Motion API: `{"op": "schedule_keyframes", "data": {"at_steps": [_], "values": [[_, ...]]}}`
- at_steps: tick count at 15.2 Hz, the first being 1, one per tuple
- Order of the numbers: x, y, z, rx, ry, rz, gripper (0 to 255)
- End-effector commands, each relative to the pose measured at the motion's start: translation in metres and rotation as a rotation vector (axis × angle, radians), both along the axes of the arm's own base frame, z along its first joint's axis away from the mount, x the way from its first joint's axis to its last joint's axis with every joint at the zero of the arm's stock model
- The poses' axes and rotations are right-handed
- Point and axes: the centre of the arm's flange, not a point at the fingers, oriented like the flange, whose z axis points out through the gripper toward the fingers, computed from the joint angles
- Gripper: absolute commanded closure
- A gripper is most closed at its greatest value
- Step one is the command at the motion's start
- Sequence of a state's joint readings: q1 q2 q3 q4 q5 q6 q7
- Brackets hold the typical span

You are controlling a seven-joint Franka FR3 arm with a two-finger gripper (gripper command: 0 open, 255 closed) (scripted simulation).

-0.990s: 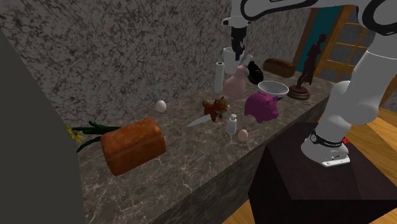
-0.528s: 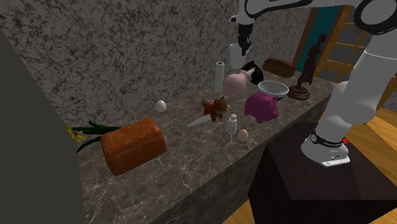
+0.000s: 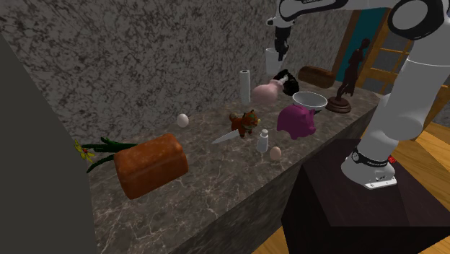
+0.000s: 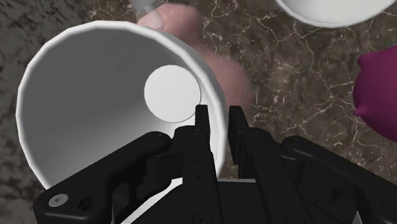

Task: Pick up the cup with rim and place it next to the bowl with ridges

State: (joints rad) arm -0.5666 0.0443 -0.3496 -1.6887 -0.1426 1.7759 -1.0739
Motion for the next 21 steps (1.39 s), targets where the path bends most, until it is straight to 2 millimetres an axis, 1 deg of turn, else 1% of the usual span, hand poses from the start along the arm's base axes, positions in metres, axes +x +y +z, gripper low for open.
{"op": "schedule_keyframes", "data": {"at_steps": [1, 21], "values": [[0.000, -0.001, -0.009, -0.001, -0.001, 0.001, 255], [0.000, -0.001, -0.115, -0.001, -0.001, 0.001, 255]]}}
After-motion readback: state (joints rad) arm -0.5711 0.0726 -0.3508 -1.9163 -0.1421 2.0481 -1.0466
